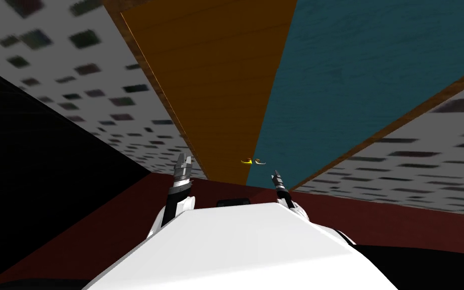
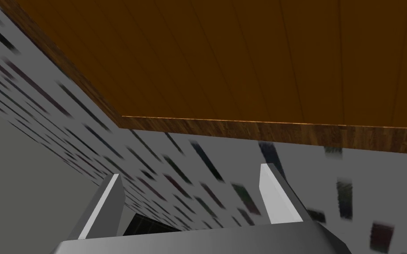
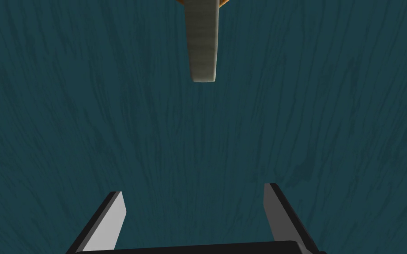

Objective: Pull the door open

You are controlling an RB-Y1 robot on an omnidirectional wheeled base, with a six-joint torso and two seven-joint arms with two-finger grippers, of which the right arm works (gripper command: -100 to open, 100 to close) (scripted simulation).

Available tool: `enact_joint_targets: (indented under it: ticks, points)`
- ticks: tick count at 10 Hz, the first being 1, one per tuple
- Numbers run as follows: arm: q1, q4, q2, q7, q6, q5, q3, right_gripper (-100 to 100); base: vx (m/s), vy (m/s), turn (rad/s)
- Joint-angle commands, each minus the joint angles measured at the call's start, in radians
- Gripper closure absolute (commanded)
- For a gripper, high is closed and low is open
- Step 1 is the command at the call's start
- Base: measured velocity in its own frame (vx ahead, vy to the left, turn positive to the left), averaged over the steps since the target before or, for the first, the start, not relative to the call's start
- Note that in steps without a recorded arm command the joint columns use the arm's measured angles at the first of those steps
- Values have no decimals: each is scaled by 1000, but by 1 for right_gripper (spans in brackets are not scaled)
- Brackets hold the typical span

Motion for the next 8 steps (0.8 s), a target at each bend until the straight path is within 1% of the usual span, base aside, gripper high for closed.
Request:
enact_joint_targets:
  ticks: [1, 2, 3, 4, 5, 6, 7, 8]
  points:
    - [-3, -12, 9, 4, 4, -5, -5, -100, 119, -58, 299]
    - [-14, -13, 19, 6, 2, -4, -2, -100, 167, -54, 183]
    - [-27, -16, 31, 7, -1, -1, 6, -100, 197, 7, 182]
    - [-27, -16, 31, 7, -1, -1, 6, -100, 142, 15, 70]
    - [-43, -21, 47, 8, -4, 5, 17, -100, 137, 59, 154]
    - [-40, -8, 35, 5, -4, 2, 11, -100, 72, 34, 41]
    - [-40, -8, 35, 5, -4, 2, 11, 100, -7, -6, -38]
    - [-40, -8, 35, 5, -4, 2, 11, 100, -27, -14, -5]
